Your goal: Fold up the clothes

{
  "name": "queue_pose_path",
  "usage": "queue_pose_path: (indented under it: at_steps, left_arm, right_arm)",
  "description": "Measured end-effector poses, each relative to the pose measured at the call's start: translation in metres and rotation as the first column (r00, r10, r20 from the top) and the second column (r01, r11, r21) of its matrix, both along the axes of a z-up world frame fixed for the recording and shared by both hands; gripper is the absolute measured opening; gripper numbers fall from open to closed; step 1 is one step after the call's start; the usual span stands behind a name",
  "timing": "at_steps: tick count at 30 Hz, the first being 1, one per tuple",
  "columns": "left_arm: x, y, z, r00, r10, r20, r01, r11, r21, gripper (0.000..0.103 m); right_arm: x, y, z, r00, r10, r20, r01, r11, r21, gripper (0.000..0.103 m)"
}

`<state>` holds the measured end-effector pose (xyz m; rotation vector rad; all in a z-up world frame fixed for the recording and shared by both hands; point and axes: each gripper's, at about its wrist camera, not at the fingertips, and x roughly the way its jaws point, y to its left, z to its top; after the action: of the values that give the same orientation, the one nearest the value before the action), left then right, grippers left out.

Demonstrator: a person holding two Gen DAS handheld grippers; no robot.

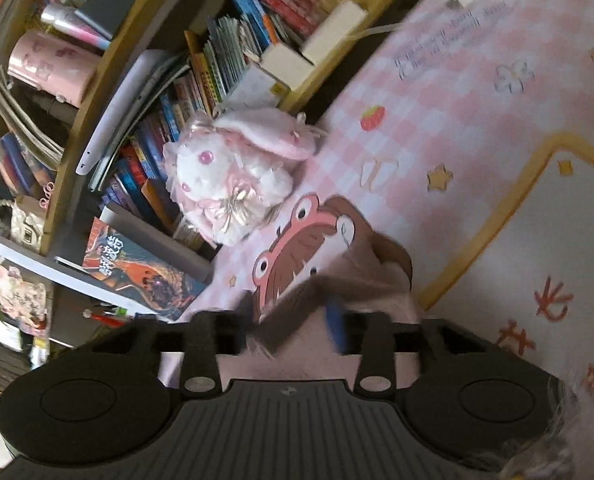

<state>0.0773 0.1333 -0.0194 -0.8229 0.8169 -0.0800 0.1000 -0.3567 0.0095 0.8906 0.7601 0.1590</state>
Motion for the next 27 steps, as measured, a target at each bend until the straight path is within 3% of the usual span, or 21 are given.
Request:
queue_pose_path:
  at_steps: [4,8,10,12,13,14,15,17,20,24,27]
  left_arm:
    - [-0.013,0.003,0.001,0.999,-0.047,0.003,0.046,0.988,0.149,0.048]
    - [-0.025,-0.009,-0.002,0.991,-0.135,0.010,0.128,0.958,0.258,0.048]
    - [-0.026,-0.018,-0.003,0.985,-0.172,0.020,0.158,0.939,0.305,0.046]
    - [-0.028,-0.025,0.000,0.980,-0.195,0.045,0.170,0.929,0.328,0.034]
    - [-0.028,-0.028,0.002,0.977,-0.206,0.057,0.175,0.925,0.338,0.003]
    - [-0.029,-0.032,0.003,0.974,-0.217,0.069,0.180,0.920,0.349,0.004]
    - [-0.033,-0.031,0.010,0.969,-0.220,0.117,0.170,0.927,0.333,0.004]
    - [-0.045,-0.021,0.023,0.955,-0.209,0.210,0.155,0.957,0.246,0.004]
    - [-0.054,-0.007,0.017,0.968,-0.182,0.176,0.150,0.972,0.179,0.004]
    - [-0.056,-0.005,-0.018,0.981,-0.193,0.028,0.183,0.960,0.211,0.006]
    - [-0.050,-0.011,-0.020,0.975,-0.220,-0.018,0.215,0.929,0.301,0.020]
  right_arm:
    - [-0.005,0.006,0.007,0.999,0.042,0.010,-0.040,0.983,-0.178,0.044]
    - [-0.018,0.020,0.004,0.992,0.123,-0.033,-0.125,0.891,-0.436,0.044]
    - [-0.026,0.025,-0.005,0.986,0.152,-0.067,-0.165,0.847,-0.506,0.044]
    - [-0.031,0.027,-0.015,0.983,0.157,-0.100,-0.186,0.828,-0.528,0.042]
    - [-0.032,0.027,-0.019,0.981,0.158,-0.109,-0.192,0.828,-0.526,0.040]
    - [-0.032,0.027,-0.023,0.980,0.160,-0.114,-0.196,0.832,-0.519,0.029]
    - [-0.032,0.027,-0.025,0.979,0.166,-0.120,-0.204,0.834,-0.513,0.005]
    - [-0.036,0.026,-0.019,0.981,0.173,-0.089,-0.194,0.841,-0.505,0.006]
    - [-0.048,0.013,-0.001,0.987,0.158,-0.029,-0.155,0.883,-0.443,0.005]
    - [-0.050,0.011,-0.010,0.987,0.141,-0.072,-0.158,0.875,-0.457,0.006]
    - [-0.051,0.011,-0.020,0.985,0.127,-0.113,-0.166,0.864,-0.475,0.008]
